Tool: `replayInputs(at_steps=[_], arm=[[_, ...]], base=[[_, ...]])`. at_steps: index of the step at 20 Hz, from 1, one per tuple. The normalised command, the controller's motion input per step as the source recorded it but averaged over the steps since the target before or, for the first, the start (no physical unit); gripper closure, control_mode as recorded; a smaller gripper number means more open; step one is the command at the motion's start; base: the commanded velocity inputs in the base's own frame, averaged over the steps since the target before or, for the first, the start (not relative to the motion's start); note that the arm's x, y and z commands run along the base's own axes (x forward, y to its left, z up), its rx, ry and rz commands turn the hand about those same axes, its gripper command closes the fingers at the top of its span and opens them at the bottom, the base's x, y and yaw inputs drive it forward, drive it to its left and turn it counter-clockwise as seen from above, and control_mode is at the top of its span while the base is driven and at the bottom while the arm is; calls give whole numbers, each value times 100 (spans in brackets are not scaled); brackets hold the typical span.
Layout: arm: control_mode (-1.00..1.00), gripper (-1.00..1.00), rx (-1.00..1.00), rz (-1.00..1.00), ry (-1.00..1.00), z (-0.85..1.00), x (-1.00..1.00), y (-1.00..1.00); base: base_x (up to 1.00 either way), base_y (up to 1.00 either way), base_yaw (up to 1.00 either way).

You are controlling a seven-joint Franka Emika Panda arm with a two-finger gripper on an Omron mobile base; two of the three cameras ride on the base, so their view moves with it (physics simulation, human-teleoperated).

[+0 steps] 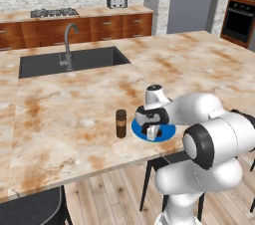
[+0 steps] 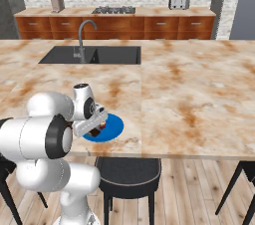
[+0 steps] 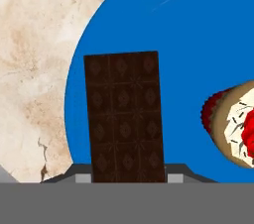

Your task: Take the cinnamon bottle from the cabinet and place it on the dining table, next to the plate with the cupcake. Then take the chocolate from the dining counter and place it on the cupcake plate.

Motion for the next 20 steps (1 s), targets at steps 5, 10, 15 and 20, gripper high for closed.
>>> replayInputs(at_steps=[5, 10, 15, 20], arm=[[-100, 100, 4, 0, 0, 0, 20, -15], [-100, -100, 1, 0, 0, -4, 9, -3], [-100, -100, 3, 0, 0, 37, -16, 1], [-100, -100, 0, 0, 0, 96, -50, 0]], base=[[0, 0, 0], [0, 0, 0], [0, 0, 0], [0, 0, 0]])
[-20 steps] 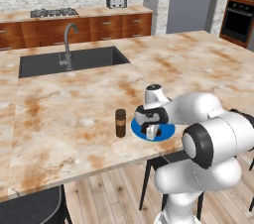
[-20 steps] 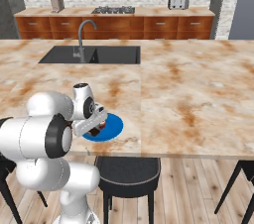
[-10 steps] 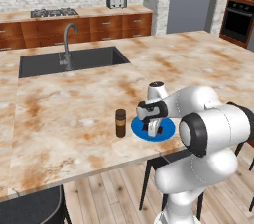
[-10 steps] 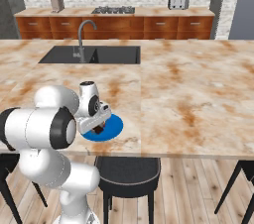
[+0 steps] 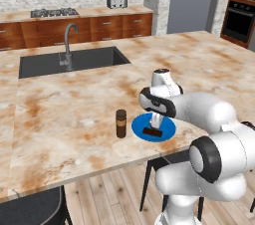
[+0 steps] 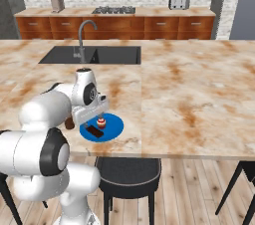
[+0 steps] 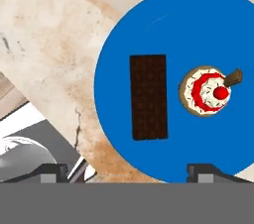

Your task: Take the cinnamon bottle from the cabinet and place it on the dining table, next to the plate with the cupcake. Then take the chocolate from the dining counter and place it on the cupcake plate.

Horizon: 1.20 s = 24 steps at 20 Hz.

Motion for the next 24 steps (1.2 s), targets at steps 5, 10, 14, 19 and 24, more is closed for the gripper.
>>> replayInputs(at_steps=[5, 10, 14, 19, 24], arm=[[-100, -100, 0, 0, 0, 100, -59, 21], [-100, -100, 0, 0, -1, 100, -79, 34], [-100, -100, 3, 0, -3, 90, -96, 33], [-100, -100, 6, 0, -7, 48, -100, 40], [-100, -100, 4, 0, -2, 3, -49, 12]], base=[[0, 0, 0], [0, 0, 0], [0, 0, 0], [0, 0, 0], [0, 0, 0]])
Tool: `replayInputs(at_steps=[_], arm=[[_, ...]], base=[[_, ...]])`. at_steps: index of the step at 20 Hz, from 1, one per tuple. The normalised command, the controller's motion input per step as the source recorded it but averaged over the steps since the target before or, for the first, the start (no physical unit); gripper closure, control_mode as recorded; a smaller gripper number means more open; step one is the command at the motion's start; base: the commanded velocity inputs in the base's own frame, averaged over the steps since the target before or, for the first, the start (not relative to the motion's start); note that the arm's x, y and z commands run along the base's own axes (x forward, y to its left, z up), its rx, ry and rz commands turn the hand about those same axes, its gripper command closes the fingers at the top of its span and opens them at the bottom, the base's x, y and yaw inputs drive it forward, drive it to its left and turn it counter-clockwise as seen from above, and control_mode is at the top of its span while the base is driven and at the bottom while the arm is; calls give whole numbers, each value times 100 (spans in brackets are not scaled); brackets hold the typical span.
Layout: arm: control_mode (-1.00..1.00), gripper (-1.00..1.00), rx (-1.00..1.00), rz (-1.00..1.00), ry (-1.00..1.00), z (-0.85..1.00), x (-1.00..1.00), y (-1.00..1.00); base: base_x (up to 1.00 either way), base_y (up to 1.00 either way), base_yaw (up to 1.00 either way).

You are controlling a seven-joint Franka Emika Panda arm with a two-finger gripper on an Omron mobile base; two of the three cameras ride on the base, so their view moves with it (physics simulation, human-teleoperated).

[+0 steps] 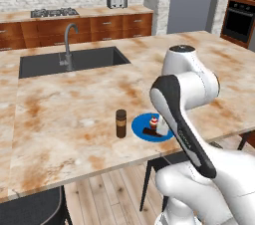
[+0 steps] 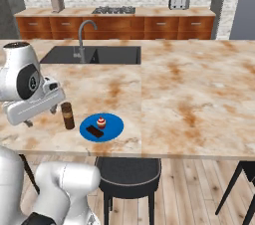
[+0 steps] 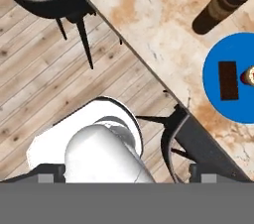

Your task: Take the cinnamon bottle from the cabinet and place it on the dining table, next to the plate with the cupcake. Then take the chocolate from the dining counter and place it on the cupcake plate.

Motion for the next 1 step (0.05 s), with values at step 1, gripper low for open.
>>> replayInputs(at_steps=[1], arm=[[-100, -100, 0, 0, 0, 0, 0, 0]], base=[[0, 0, 0]])
